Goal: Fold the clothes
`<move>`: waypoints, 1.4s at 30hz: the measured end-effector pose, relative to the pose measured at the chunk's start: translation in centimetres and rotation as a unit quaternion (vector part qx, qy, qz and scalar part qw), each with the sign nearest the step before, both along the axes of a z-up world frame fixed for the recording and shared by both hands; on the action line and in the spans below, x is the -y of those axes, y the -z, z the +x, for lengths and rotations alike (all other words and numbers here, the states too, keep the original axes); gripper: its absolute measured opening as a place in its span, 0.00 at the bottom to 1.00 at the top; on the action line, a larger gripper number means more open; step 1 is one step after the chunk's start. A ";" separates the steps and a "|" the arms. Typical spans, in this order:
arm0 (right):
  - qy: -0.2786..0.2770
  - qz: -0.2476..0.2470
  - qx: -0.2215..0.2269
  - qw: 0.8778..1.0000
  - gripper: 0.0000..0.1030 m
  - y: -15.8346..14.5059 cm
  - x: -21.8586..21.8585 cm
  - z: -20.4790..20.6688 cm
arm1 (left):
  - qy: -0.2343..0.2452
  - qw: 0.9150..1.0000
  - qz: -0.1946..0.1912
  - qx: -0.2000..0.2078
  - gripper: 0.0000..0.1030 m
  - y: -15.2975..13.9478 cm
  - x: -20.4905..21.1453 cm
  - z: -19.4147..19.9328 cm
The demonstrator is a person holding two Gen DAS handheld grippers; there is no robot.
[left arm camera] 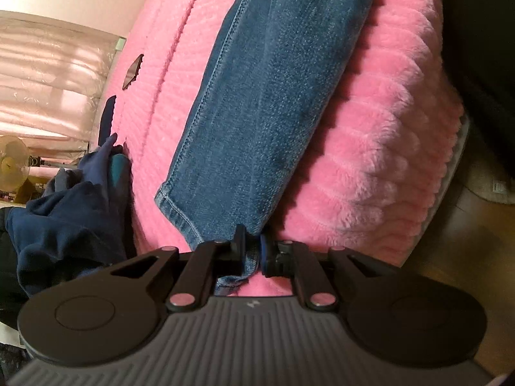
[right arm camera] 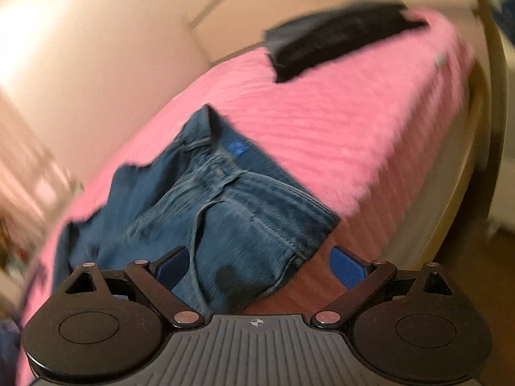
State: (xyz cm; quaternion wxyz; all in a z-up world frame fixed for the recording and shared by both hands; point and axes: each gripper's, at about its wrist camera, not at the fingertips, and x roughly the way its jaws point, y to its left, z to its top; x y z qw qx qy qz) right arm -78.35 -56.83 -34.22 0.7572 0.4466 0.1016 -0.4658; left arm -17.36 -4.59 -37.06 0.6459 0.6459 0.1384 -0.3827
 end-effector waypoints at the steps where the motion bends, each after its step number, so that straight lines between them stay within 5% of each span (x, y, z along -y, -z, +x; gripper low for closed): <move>1: 0.011 0.012 0.009 1.000 0.56 0.3 0.4 -0.3 | -0.003 1.000 0.001 -0.001 0.07 0.0 0.1 0.0; 3: 0.034 0.036 0.012 0.999 0.31 0.5 0.8 -1.1 | -0.008 1.000 0.004 -0.002 0.07 -0.1 0.4 0.1; 6: 0.033 0.030 0.023 0.999 0.16 -0.7 1.4 -2.6 | -0.013 1.000 0.001 -0.006 0.06 -0.5 0.6 0.0; 9: 0.039 0.001 0.025 0.999 0.13 -2.4 3.2 -4.2 | -0.005 1.000 -0.021 -0.023 0.06 -1.7 0.7 -0.7; 14: 0.034 0.003 -0.023 0.999 0.14 -2.2 4.4 -3.5 | 0.013 1.000 0.008 -0.019 0.08 -0.6 0.6 -2.0; 15: 0.035 0.003 -0.031 0.999 0.18 -2.1 4.2 -3.3 | 0.011 1.000 0.010 -0.019 0.08 -0.4 0.4 -2.0; 18: 0.056 -0.013 -0.063 0.996 0.68 -2.5 3.0 -2.9 | -0.004 1.000 0.008 -0.016 0.09 -0.6 -0.6 -1.9; 23: 0.035 -0.108 -0.103 0.988 0.70 -5.7 -0.4 -1.0 | -0.029 1.000 -0.001 -0.010 0.10 -1.9 -2.8 -1.3; 30: -0.160 -0.165 -0.073 0.970 0.70 -7.9 -5.7 8.2 | -0.052 0.992 -0.107 -0.031 0.15 -6.4 -1.2 -0.8; 33: -0.243 -0.146 -0.074 0.956 0.89 -7.0 -6.7 13.1 | -0.021 0.987 -0.148 -0.060 0.25 -7.8 2.7 -1.7; 38: -0.297 -0.142 -0.096 0.939 0.89 -5.4 -7.9 17.7 | 0.059 0.963 -0.220 -0.145 0.43 -9.7 13.2 -4.2; 42: -0.299 -0.142 -0.107 0.938 0.89 -4.3 -7.7 18.3 | 0.144 0.949 -0.216 -0.181 0.44 -8.9 23.0 -6.6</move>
